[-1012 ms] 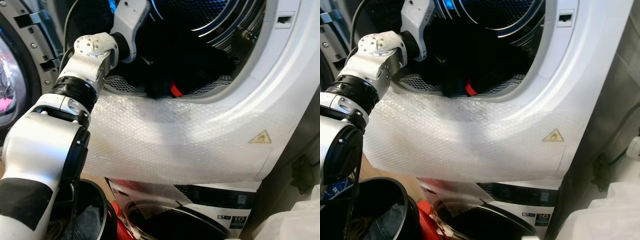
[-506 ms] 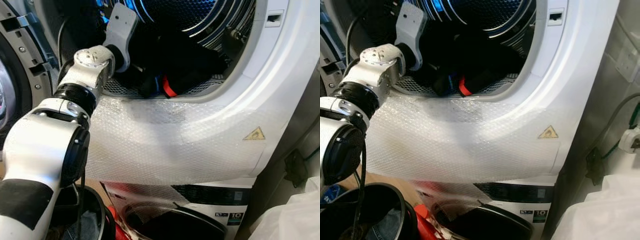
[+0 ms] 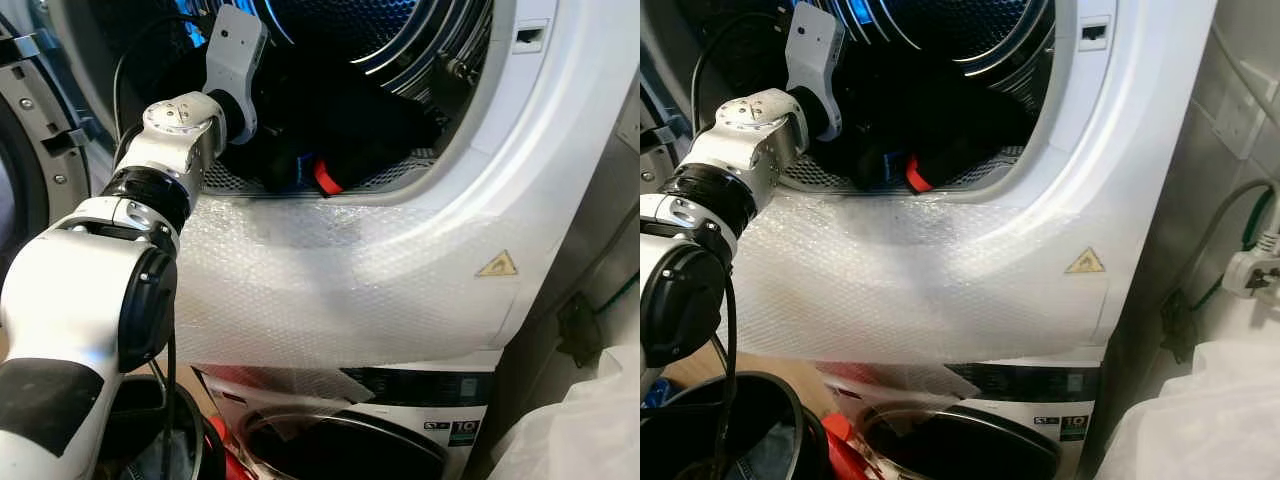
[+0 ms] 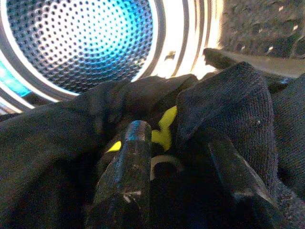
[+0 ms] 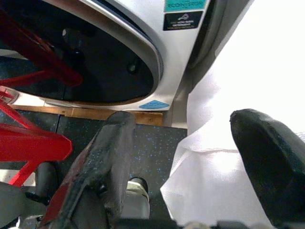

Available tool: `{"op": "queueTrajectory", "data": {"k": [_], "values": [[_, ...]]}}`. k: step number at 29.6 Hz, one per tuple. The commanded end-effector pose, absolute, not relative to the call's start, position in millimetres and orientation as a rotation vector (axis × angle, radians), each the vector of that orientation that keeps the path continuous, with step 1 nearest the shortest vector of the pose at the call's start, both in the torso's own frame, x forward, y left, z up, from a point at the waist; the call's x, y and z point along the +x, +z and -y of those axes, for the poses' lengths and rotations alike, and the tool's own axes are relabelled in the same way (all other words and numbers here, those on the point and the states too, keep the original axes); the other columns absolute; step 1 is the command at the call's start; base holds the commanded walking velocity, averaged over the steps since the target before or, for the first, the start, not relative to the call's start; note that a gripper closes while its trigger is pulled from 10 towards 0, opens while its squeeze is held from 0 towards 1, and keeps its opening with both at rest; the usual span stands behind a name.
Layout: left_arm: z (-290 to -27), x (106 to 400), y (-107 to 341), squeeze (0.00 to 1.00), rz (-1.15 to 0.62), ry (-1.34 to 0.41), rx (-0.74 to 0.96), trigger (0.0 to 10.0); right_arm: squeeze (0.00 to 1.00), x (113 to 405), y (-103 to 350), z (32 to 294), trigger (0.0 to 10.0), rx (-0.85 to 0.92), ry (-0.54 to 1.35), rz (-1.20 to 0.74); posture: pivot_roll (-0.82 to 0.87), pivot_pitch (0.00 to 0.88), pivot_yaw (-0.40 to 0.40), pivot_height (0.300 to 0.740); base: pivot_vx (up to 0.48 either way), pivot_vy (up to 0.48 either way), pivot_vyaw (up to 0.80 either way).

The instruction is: Clothes washing

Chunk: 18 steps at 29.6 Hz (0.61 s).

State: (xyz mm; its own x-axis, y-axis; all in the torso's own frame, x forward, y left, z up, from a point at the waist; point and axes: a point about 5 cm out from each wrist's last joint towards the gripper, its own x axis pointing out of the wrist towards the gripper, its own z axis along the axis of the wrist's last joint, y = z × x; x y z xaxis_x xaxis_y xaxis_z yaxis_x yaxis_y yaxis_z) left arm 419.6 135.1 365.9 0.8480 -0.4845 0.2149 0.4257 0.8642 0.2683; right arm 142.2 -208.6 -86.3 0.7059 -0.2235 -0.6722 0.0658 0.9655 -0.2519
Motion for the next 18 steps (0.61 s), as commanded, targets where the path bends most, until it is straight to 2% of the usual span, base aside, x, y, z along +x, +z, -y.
{"op": "queueTrajectory", "data": {"k": [1, 8, 18], "values": [[-137.2, 418.5, 371.4, 1.0, 0.274, -0.495, 0.232, 10.0, 0.0, 143.9, -86.2, 203.4, 10.0, -0.2, -0.161, -0.765, -0.2, 0.036, 0.156, 0.74, 0.0, 0.0, 0.0], [-129.9, 415.2, 376.0, 1.0, 0.275, -0.6, 0.238, 10.0, 0.0, 142.2, -87.7, 199.2, 10.0, -0.192, -0.158, -0.772, -0.19, 0.036, 0.16, 0.74, 0.0, 0.0, 0.0], [-131.5, 409.5, 394.1, 1.0, 0.337, -0.652, 0.215, 10.0, 0.0, 149.0, -86.7, 195.3, 10.0, -0.187, -0.147, -0.772, -0.17, 0.026, 0.161, 0.74, 0.0, 0.0, 0.0]]}}
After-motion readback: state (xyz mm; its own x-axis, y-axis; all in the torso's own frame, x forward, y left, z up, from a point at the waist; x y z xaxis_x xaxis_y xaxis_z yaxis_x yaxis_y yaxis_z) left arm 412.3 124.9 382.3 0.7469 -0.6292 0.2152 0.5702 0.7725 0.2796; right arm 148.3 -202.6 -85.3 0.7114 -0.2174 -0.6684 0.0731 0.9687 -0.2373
